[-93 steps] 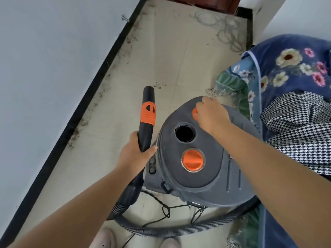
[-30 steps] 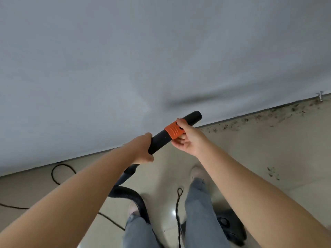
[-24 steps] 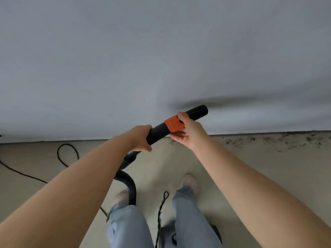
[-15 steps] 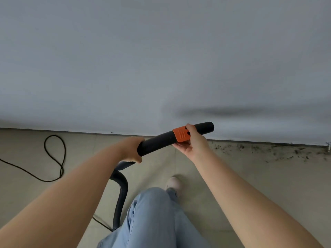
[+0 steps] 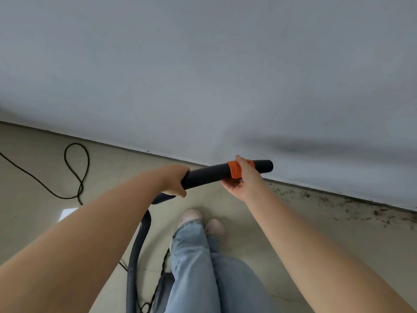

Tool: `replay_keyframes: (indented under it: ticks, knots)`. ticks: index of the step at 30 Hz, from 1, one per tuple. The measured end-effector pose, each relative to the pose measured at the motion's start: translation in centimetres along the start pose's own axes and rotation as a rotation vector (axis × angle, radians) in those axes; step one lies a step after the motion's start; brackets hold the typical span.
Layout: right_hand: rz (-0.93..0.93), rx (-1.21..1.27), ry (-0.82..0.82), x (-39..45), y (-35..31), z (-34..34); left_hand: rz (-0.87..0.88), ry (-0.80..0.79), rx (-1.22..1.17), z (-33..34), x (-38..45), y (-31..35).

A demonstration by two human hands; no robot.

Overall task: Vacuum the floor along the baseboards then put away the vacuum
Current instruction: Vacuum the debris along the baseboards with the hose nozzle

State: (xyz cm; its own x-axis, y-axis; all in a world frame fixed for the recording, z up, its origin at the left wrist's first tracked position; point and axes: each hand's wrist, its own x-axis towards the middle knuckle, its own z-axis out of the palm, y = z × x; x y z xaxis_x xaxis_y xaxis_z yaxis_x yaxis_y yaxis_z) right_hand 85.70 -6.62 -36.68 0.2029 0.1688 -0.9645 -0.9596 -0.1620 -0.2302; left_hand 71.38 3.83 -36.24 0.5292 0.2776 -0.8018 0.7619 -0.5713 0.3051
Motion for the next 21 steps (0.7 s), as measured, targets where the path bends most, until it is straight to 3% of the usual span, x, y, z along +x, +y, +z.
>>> replay_keyframes:
  ticks: [8, 14, 21]
  knots:
    - [-0.021, 0.042, 0.026, 0.6, -0.9, -3.5, -0.033, -0.069, -0.024, 2.0, 0.8, 3.4]
    - [0.000, -0.077, 0.023, 4.9, -3.1, -8.7, -0.174, -0.030, -0.151, 8.4, 4.9, 7.4]
    - [0.018, -0.174, 0.055, 10.5, -3.2, -16.8, -0.207, 0.008, -0.252, 16.6, 7.3, 10.8]
